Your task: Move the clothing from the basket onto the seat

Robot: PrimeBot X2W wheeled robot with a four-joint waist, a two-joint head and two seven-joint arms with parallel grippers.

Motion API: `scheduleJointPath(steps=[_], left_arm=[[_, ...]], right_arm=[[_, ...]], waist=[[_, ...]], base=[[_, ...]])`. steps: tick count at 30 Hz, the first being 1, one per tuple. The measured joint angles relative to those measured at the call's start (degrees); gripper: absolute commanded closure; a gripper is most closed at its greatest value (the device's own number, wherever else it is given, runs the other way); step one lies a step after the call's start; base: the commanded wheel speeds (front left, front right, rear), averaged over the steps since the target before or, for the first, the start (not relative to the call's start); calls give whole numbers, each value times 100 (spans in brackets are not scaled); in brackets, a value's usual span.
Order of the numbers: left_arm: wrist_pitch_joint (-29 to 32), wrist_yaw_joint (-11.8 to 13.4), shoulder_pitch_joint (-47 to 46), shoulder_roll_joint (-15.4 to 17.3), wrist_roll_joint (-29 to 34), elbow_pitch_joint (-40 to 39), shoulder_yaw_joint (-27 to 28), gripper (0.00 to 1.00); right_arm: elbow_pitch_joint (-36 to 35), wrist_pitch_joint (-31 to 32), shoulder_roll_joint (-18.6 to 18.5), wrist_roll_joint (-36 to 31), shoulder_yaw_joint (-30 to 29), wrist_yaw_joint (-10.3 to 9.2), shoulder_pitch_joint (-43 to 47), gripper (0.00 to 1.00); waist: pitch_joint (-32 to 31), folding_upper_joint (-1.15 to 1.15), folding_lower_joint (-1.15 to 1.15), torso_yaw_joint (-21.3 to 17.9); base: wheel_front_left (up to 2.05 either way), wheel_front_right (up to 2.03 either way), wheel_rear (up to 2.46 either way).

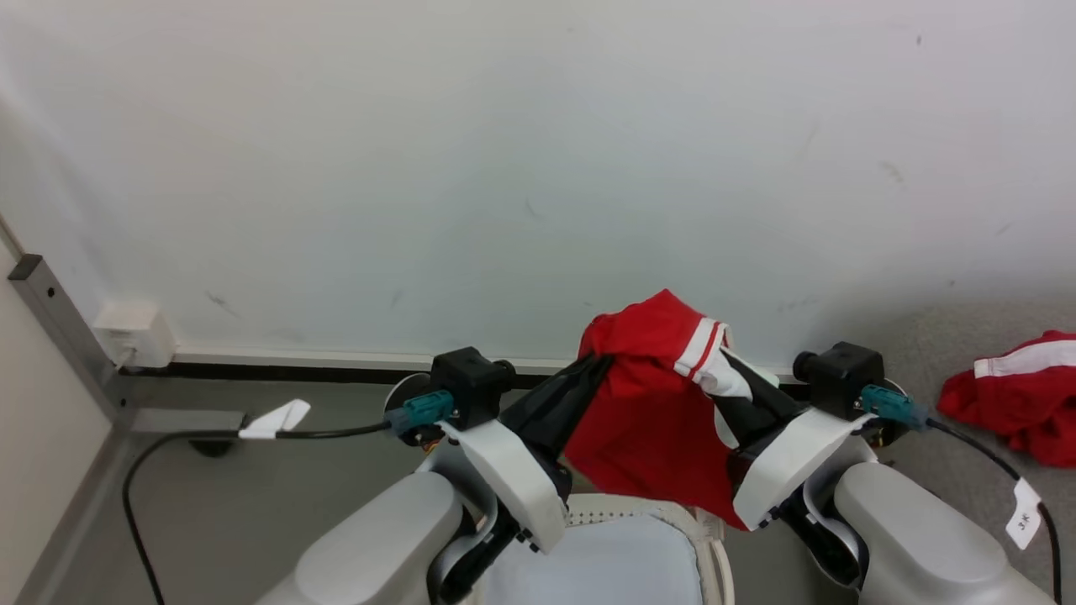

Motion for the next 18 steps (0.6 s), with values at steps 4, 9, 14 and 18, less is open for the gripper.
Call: scheduleJointPath(steps=[4, 9, 14, 18], left_arm=[[-52, 32, 88, -35, 62, -285, -8, 0], [-85, 66, 230, -49, 182, -676, -52, 0], [-94, 110, 485, -52, 227, -938, -59, 0], [-114, 159, 574, 26, 312, -984, -45, 0]], right_arm=[[-290, -4, -121, -421, -682, 0, 188, 100], [-777, -4, -483, -995, -1383, 0, 416, 100], [-1339, -5, -738, -1489, -1989, 0, 673, 100], [-1704, -4, -883, -1806, -2299, 0, 918, 100]], waist=[[63, 0, 0, -197], [164, 0, 0, -462], [256, 0, 0, -810], [333, 0, 0, -1157]], base=[[0, 0, 0], [0, 0, 0], [0, 0, 0], [0, 0, 0]])
